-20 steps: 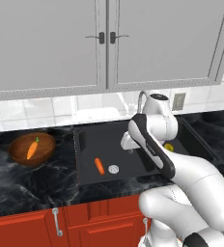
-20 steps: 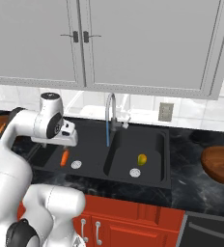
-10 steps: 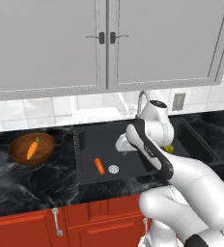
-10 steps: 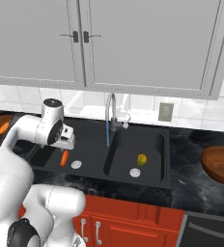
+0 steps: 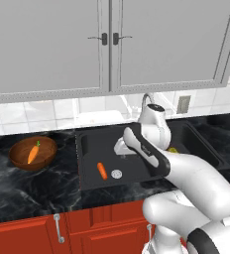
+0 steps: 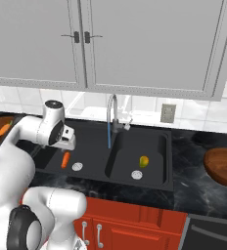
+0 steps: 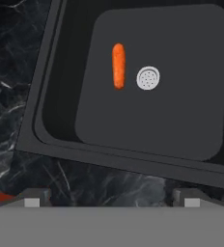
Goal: Pick the carrots from the sink and place them in one bowl. Place the mango in the other bowl. Then turn off the sink faucet.
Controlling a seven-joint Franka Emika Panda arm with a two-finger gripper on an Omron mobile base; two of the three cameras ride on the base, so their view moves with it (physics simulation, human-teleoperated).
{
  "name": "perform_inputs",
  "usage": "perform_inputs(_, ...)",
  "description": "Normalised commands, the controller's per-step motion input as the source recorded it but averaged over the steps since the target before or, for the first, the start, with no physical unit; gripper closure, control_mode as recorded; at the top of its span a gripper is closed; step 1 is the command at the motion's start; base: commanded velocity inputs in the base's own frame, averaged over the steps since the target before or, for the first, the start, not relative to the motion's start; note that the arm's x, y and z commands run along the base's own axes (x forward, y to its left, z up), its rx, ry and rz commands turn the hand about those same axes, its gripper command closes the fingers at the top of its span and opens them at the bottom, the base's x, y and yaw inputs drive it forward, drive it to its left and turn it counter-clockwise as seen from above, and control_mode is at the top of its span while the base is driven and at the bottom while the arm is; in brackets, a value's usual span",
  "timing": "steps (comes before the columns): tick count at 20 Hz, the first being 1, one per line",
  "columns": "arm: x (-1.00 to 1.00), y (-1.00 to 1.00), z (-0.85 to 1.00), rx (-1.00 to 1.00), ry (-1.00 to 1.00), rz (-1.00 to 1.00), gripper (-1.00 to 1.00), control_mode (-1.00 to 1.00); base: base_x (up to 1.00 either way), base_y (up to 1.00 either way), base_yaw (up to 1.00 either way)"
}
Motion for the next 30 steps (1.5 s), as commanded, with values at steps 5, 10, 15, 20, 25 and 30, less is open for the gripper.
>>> perform_inputs(5, 0.31, 0.01, -0.33, 0.00, -0.01, 0.00, -1.00, -1.00, 0.00, 0.00, 0.00)
perform_inputs(10, 0.34, 0.00, -0.32, 0.00, -0.01, 0.00, -1.00, -1.00, 0.00, 0.00, 0.00)
perform_inputs(15, 0.40, 0.05, -0.23, 0.00, 0.00, 0.00, -1.00, -1.00, 0.00, 0.00, 0.00)
perform_inputs(20, 0.44, 0.16, -0.25, 0.00, 0.00, 0.00, -1.00, -1.00, 0.00, 0.00, 0.00)
perform_inputs(25, 0.39, 0.22, -0.27, 0.00, 0.00, 0.00, -1.00, -1.00, 0.00, 0.00, 0.00)
perform_inputs(30, 0.32, 0.14, -0.30, 0.00, 0.01, 0.00, -1.00, -1.00, 0.00, 0.00, 0.00)
